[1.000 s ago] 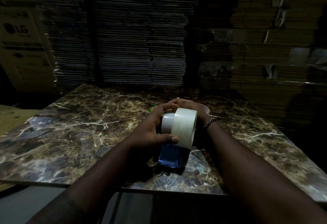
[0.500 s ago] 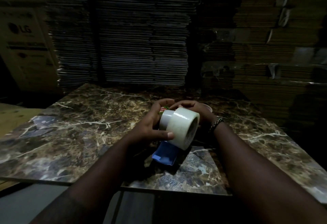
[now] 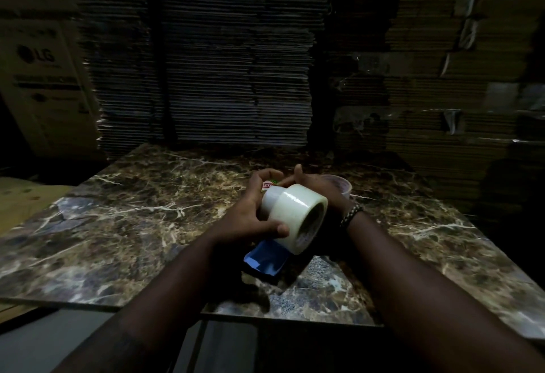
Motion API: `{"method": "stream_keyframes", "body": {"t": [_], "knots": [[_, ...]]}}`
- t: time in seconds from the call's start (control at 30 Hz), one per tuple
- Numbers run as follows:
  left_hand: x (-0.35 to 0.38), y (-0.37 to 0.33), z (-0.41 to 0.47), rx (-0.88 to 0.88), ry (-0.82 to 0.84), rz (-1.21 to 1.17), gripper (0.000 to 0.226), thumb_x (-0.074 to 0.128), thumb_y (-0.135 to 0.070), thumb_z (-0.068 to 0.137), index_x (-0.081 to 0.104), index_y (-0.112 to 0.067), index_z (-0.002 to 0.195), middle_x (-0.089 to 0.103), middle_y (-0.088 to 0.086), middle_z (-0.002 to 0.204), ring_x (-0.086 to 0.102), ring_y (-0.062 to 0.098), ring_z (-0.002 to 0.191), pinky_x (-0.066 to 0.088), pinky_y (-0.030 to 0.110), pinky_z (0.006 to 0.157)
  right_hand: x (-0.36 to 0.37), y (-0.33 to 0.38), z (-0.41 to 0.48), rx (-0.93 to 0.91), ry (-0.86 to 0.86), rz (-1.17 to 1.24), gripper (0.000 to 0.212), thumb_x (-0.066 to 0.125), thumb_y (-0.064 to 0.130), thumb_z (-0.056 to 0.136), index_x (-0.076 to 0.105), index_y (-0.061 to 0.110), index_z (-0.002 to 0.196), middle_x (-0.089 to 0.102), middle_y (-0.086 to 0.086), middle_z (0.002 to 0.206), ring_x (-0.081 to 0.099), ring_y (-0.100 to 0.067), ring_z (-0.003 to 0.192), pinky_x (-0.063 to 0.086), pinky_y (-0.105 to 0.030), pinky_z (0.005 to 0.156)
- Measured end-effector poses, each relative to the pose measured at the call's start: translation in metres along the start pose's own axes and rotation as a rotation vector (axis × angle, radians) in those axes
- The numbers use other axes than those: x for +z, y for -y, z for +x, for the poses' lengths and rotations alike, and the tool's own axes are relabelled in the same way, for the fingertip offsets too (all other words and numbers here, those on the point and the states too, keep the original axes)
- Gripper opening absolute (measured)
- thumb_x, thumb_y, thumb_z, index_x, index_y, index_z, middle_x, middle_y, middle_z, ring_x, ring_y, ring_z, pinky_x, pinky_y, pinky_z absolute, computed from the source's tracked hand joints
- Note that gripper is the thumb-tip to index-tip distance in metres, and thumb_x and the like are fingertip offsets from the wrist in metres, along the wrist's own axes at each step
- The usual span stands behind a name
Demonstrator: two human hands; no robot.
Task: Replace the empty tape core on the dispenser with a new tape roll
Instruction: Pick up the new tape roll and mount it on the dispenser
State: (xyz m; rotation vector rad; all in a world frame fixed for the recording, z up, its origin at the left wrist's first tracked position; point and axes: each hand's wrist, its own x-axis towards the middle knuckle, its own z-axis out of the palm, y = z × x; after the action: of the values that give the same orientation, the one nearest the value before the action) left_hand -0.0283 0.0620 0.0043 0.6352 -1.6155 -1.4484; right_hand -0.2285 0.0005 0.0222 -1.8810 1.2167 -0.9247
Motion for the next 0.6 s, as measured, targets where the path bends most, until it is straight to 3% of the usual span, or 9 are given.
{"method": "stream_keyframes", "body": {"t": [0.07, 0.23, 0.33, 0.4, 0.47, 0.6], "knots": [[0.002, 0.0, -0.001, 0.012, -0.015, 0.05, 0.105, 0.095, -0.017, 0.056, 0.037, -0.034, 0.142, 0.06, 0.023, 0.14, 0.074, 0.036, 0.107, 0.064, 0.048, 0.081, 0.001, 0.005, 0.0, -0.02, 0.013, 0.024, 0.071, 0.032, 0.091, 0.076, 0.078, 0.038, 0.079, 0.077, 0.003, 0.099, 0.069, -0.022, 0.105, 0.049, -0.048, 0.103], [0.004, 0.001, -0.001, 0.031, 0.006, 0.051, 0.091, 0.088, -0.019, 0.068, 0.036, -0.033, 0.141, 0.061, 0.018, 0.135, 0.074, 0.032, 0.106, 0.064, 0.043, 0.081, 0.004, 0.01, 0.006, -0.069, 0.025, -0.023, 0.073, 0.026, 0.104, 0.057, 0.074, 0.051, 0.068, 0.071, 0.013, 0.08, 0.065, -0.013, 0.093, 0.049, -0.038, 0.09], [0.003, 0.001, -0.002, 0.035, -0.002, 0.083, 0.086, 0.086, -0.024, 0.071, 0.036, -0.036, 0.141, 0.059, 0.018, 0.133, 0.073, 0.028, 0.105, 0.064, 0.04, 0.08, 0.004, 0.013, 0.008, -0.035, -0.021, -0.062, 0.079, 0.026, 0.103, 0.054, 0.074, 0.041, 0.066, 0.07, 0.021, 0.065, 0.063, 0.008, 0.069, 0.048, -0.018, 0.068], [0.004, 0.001, -0.001, 0.04, -0.003, 0.088, 0.085, 0.086, -0.024, 0.072, 0.037, -0.037, 0.14, 0.056, 0.021, 0.138, 0.072, 0.028, 0.107, 0.063, 0.041, 0.081, 0.004, 0.01, 0.011, -0.006, -0.053, -0.068, 0.084, 0.029, 0.099, 0.059, 0.069, 0.026, 0.067, 0.068, 0.017, 0.06, 0.06, 0.011, 0.058, 0.046, -0.02, 0.061], [0.005, 0.001, -0.001, 0.046, -0.002, 0.078, 0.085, 0.086, -0.024, 0.072, 0.037, -0.034, 0.141, 0.054, 0.021, 0.14, 0.071, 0.027, 0.108, 0.063, 0.04, 0.081, 0.004, 0.007, 0.014, -0.013, -0.046, -0.069, 0.081, 0.029, 0.095, 0.066, 0.064, 0.022, 0.069, 0.063, 0.013, 0.058, 0.058, 0.008, 0.054, 0.043, -0.026, 0.061], [0.008, 0.002, 0.0, 0.048, -0.037, 0.071, 0.085, 0.086, -0.024, 0.072, 0.037, -0.034, 0.141, 0.061, 0.019, 0.132, 0.072, 0.029, 0.105, 0.063, 0.042, 0.08, 0.003, 0.005, 0.016, -0.043, -0.056, -0.078, 0.093, 0.025, 0.105, 0.053, 0.064, 0.022, 0.068, 0.065, 0.014, 0.058, 0.059, 0.006, 0.058, 0.045, -0.024, 0.061]]}}
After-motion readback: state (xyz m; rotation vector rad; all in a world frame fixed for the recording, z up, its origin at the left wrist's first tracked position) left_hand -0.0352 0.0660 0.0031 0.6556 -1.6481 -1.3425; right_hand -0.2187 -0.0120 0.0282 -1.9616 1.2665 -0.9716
